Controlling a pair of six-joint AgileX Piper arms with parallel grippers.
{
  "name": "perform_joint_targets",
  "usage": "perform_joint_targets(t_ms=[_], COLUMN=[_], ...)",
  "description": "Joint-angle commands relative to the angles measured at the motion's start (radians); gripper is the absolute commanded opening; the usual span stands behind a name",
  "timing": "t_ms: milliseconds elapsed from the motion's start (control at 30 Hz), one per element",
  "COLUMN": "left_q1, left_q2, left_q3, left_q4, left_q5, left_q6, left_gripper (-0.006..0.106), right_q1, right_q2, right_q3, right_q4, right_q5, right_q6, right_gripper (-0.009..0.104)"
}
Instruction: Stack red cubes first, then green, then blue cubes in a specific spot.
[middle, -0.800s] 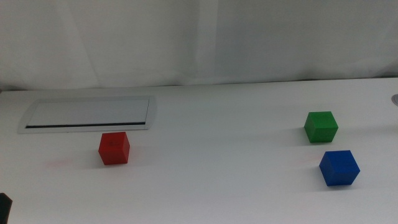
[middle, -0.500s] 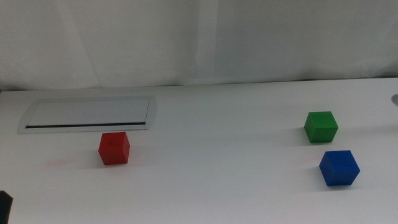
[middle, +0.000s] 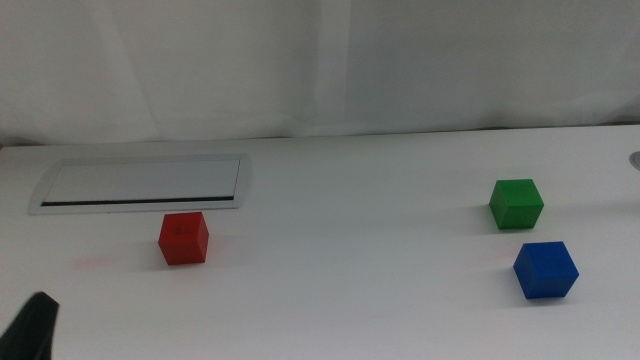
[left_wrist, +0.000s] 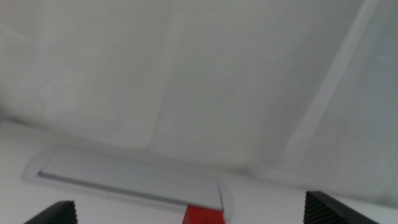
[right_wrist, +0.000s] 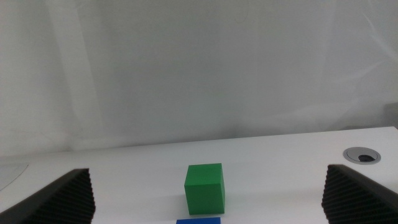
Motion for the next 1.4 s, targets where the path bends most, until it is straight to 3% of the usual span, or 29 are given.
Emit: perform_joint_targets(t_ms=[0,333,567,733,1067,1367], left_q1=[0.002,0.002,0.002,0.002,0.0,-0.04], left_q2=[0.008,0.085,0.267,0.479,0.894,1.189], left_q3=[-0.047,-0.347,-0.546,-0.715,-0.996,-1.191], left_q4=[-0.009,-0.011,-0.011,-0.093,-0.329,-0.323], left_q5=[0.002,0.206,0.262,0.412,0.487,0.631], left_q6=[-0.008,0.062,0.106,0.254,0.447,0.44], left_gripper=[0.093,0.092,0.082,0.083,0.083,0.083], right_q1=[-0.006,-0.006,-0.006,-0.006,-0.006,-0.006], right_q2=[-0.005,-0.005,-0.005,-0.005,-0.005,-0.005], right_q3=[0.041,0.041,0.041,0.041,0.041,0.041], right_q4=[-0.004,-0.004,-0.004,-0.004,0.003,0.006], right_q5=[0.001,-0.001,-0.008,-0.008,-0.008,-0.001], right_q6=[-0.004,-0.004,-0.004,-0.004,-0.004,-0.004], right_gripper=[0.103,0.103,0.103,0.103,0.103,0.103])
